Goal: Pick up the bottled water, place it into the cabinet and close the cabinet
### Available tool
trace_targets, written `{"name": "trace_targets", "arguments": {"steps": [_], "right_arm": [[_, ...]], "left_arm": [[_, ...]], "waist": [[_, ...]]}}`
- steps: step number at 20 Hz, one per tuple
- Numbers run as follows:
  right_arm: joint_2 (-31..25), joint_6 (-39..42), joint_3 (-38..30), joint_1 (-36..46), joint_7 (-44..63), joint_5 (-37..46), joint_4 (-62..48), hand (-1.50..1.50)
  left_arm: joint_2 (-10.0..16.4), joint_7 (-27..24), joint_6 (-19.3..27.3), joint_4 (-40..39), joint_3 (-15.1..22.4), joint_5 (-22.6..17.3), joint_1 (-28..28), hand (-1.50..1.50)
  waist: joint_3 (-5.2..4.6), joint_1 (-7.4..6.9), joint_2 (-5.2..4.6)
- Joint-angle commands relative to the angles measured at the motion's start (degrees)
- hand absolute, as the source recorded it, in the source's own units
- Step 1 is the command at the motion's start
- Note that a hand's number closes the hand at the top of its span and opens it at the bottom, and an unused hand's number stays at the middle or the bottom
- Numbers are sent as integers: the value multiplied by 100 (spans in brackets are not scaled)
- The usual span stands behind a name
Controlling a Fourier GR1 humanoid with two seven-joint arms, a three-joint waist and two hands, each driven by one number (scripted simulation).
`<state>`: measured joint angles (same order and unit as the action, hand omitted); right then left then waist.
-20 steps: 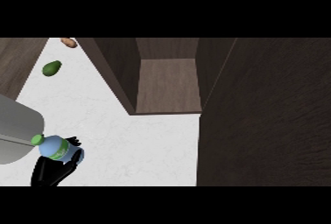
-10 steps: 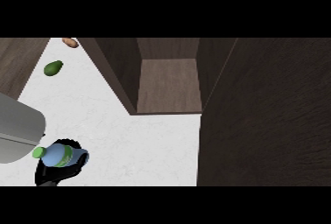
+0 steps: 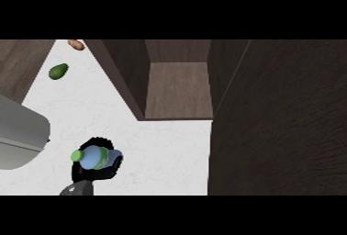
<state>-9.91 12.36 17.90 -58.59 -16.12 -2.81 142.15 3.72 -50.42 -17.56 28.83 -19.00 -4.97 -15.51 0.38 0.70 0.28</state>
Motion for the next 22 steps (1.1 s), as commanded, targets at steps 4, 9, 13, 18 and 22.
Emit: {"name": "trace_targets", "arguments": {"steps": [4,9,13,18,22], "right_arm": [[22,-126,54,-28,337,-87,435,-150],[-175,45,-290,-22,358,-542,506,-150],[-126,135,-196,-314,207,-511,576,-150],[28,-11,-318,416,421,-607,199,-150],[72,46,-164,229,313,-360,169,-150]], "left_arm": [[-363,223,26,215,855,-747,-275,150],[-370,803,807,561,1887,-1759,-661,150],[-371,1429,1291,1589,2273,-1915,-550,150],[-372,1705,2673,2227,3240,-1862,-870,150],[-372,1984,3579,2399,3991,-2366,-1374,150]], "waist": [[-38,-16,0],[-38,18,-4],[-32,-10,27],[-33,-34,-10],[-40,101,-19]]}}
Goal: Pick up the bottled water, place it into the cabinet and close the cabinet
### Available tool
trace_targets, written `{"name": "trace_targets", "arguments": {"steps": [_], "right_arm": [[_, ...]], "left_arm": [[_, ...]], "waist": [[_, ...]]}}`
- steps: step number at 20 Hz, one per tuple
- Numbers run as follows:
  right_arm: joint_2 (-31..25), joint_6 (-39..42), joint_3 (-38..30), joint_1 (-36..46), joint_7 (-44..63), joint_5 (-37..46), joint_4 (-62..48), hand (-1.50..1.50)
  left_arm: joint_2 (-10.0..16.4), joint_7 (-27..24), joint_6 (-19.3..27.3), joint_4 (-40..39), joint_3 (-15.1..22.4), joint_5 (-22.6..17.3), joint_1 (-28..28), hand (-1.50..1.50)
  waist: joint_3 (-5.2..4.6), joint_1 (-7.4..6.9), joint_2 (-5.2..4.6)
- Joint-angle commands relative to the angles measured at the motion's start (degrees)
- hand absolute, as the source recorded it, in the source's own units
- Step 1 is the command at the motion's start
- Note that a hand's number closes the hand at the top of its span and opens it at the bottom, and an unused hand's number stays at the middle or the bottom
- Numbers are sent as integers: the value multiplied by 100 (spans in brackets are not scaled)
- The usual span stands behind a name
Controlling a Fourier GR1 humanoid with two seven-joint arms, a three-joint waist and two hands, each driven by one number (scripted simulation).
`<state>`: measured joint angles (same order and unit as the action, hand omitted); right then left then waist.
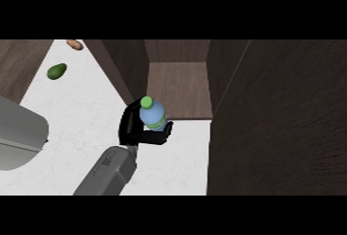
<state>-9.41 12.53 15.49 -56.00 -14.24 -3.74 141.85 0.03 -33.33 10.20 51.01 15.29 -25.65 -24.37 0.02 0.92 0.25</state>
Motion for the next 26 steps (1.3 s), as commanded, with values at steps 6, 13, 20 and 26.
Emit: {"name": "trace_targets", "arguments": {"steps": [6,13,20,26], "right_arm": [[-93,131,-438,-138,21,-678,402,-150],[4,194,-629,404,6,-646,-165,-150],[22,333,-630,151,-28,-757,143,-150],[-19,318,-693,374,324,-793,280,-150]], "left_arm": [[-3,1168,1924,274,807,-79,-1359,150],[-3,1152,2161,-960,750,-773,-2324,150],[183,930,2024,-2547,504,-261,-3142,150],[44,955,2504,-3532,332,-137,-3540,150]], "waist": [[3,65,-17],[-2,110,-57],[-2,234,-124],[-7,217,-158]]}}
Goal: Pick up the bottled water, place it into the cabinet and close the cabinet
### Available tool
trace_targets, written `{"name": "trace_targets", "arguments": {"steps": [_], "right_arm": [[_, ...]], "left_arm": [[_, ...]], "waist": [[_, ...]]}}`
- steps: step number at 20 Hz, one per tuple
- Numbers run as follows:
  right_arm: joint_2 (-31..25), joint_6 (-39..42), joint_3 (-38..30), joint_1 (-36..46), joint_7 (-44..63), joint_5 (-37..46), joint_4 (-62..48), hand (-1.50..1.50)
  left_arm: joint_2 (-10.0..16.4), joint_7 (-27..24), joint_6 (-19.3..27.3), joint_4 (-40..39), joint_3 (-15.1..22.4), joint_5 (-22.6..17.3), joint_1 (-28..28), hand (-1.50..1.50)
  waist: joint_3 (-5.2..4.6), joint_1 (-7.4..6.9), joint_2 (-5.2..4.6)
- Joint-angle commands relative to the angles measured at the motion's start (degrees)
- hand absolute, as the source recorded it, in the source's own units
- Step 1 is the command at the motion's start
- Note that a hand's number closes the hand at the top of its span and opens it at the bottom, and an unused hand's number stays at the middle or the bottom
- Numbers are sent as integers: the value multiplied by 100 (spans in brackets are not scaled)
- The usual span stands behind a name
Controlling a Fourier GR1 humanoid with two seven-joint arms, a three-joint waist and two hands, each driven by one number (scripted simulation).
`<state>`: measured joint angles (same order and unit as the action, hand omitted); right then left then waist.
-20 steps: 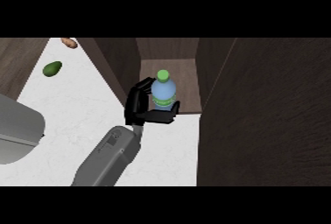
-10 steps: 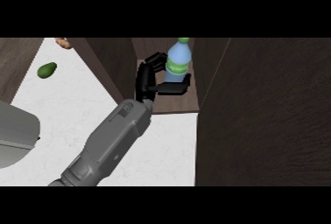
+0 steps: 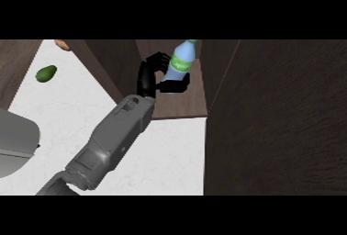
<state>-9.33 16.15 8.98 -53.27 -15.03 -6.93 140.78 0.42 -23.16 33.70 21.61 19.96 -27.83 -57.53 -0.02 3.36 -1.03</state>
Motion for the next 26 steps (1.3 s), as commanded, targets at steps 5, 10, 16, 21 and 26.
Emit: {"name": "trace_targets", "arguments": {"steps": [5,10,16,21,26], "right_arm": [[-29,136,-125,11,121,-552,282,-150],[23,272,-62,-130,-77,-458,157,-150],[-38,405,-68,-163,-74,-354,216,-150],[-100,561,-134,-235,-131,-540,220,-150],[-93,533,-250,-196,-65,-587,296,-150]], "left_arm": [[259,-490,56,-895,-681,-227,-336,150],[152,-479,424,-1376,-541,47,-692,-150],[266,-751,777,-1651,-437,278,-908,-150],[420,-699,491,-1684,-601,163,-1062,-150],[139,-1129,-231,-1289,-779,13,-1056,-150]], "waist": [[-9,127,-90],[-4,214,-75],[-8,278,-103],[-11,317,-130],[-15,177,-85]]}}
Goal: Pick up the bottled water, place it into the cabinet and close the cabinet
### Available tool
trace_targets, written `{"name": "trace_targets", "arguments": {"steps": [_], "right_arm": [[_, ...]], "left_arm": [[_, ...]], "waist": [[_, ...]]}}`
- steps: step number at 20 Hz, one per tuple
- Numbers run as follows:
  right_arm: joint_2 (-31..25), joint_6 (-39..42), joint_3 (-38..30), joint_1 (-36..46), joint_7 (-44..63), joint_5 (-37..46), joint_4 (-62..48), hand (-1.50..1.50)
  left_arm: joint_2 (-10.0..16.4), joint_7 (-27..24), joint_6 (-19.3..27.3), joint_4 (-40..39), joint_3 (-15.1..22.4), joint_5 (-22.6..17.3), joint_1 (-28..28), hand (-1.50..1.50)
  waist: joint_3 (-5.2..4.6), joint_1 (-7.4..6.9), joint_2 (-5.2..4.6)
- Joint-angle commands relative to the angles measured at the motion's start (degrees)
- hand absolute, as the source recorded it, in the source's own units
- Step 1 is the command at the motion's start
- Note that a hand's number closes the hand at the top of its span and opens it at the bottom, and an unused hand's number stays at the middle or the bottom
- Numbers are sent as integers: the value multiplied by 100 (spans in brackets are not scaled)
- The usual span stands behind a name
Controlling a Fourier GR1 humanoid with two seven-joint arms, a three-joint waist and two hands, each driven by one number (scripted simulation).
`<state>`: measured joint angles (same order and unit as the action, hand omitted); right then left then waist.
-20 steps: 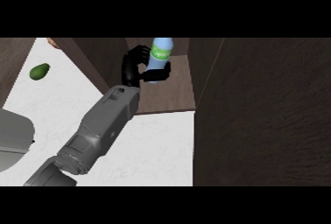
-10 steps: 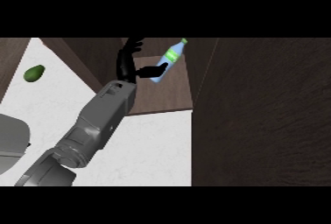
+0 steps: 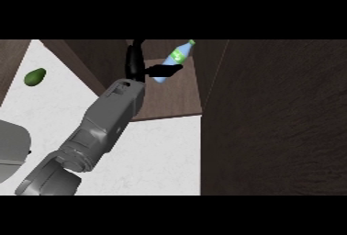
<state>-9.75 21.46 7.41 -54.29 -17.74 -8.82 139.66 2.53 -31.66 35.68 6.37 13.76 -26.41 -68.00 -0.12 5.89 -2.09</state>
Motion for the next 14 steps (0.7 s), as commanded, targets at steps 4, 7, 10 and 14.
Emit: {"name": "trace_targets", "arguments": {"steps": [4,7,10,14], "right_arm": [[105,28,283,-224,199,-206,346,-150],[-67,35,71,-73,468,-420,520,-150],[14,10,-31,-13,371,-496,355,-150],[215,-100,441,-282,490,-154,660,-150]], "left_arm": [[16,-663,-919,435,-406,-315,-24,-150],[-172,-828,-1229,519,-459,-334,-44,-150],[-244,-883,-1396,530,-518,-347,37,-150],[-249,-715,-1243,809,-390,-414,111,-150]], "waist": [[-4,-105,53],[1,-257,81],[8,-330,132],[7,-339,183]]}}
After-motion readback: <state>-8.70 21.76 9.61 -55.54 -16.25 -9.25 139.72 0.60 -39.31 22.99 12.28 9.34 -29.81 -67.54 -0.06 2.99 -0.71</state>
